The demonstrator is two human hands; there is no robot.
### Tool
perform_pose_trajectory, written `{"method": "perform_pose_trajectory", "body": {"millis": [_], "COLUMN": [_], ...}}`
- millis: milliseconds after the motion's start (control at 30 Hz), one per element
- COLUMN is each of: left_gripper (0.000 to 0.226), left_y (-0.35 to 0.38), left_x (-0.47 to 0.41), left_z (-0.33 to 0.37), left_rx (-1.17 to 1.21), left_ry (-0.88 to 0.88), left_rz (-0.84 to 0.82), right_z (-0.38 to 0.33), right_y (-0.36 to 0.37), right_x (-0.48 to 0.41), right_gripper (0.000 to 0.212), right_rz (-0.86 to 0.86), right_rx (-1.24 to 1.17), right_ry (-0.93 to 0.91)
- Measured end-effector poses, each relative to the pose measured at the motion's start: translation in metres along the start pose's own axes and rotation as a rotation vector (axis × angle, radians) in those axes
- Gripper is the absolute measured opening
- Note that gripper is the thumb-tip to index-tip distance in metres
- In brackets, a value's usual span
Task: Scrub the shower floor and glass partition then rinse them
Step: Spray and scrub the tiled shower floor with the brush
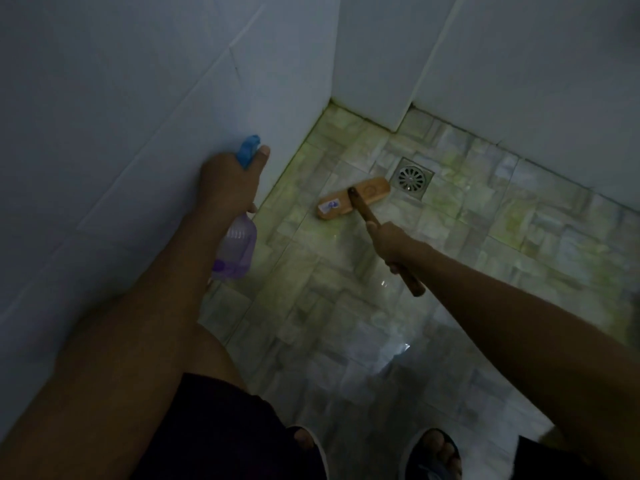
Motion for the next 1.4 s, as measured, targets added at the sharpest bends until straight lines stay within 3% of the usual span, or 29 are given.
{"method": "perform_pose_trajectory", "body": {"millis": [233,400,500,600,767,900,1000,1167,1400], "left_gripper": [0.068,0.067,0.077,0.069,0.069,0.074,0.07,0.072,0.078], "left_y": [-0.017,-0.043,-0.058,-0.071,-0.085,-0.102,-0.105,-0.096,-0.104], "left_x": [0.033,0.066,0.083,0.098,0.125,0.149,0.163,0.174,0.164], "left_z": [-0.034,-0.08,-0.099,-0.108,-0.14,-0.166,-0.169,-0.15,-0.149], "left_rx": [-0.038,-0.015,-0.003,-0.005,0.099,0.156,0.158,0.078,0.072], "left_ry": [-0.053,-0.151,-0.194,-0.186,-0.249,-0.28,-0.26,-0.177,-0.194], "left_rz": [-0.034,0.025,0.066,0.079,0.095,0.168,0.167,0.13,0.135], "right_z": [-0.046,-0.09,-0.084,-0.054,-0.048,-0.093,-0.111,-0.079,-0.018], "right_y": [0.012,0.069,0.106,0.107,0.081,0.107,0.149,0.201,0.128], "right_x": [-0.014,-0.004,0.024,0.043,0.036,0.03,0.042,0.093,0.094], "right_gripper": [0.053,0.051,0.057,0.062,0.06,0.054,0.057,0.055,0.054], "right_rz": [0.004,-0.123,-0.23,-0.286,-0.264,-0.213,-0.265,-0.435,-0.377], "right_rx": [-0.034,0.058,0.217,0.322,0.357,0.326,0.377,0.499,0.603], "right_ry": [-0.009,-0.163,-0.25,-0.261,-0.19,-0.254,-0.337,-0.437,-0.276]}}
Point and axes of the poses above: each hand's wrist, its own x-axis away from the middle knuckle, its own y-axis out of the palm, z = x × y, the point moved 8 cm from there along -x, towards the middle knuckle, and after that the axes turned 9 degrees about -y, right-handed, at the moved point
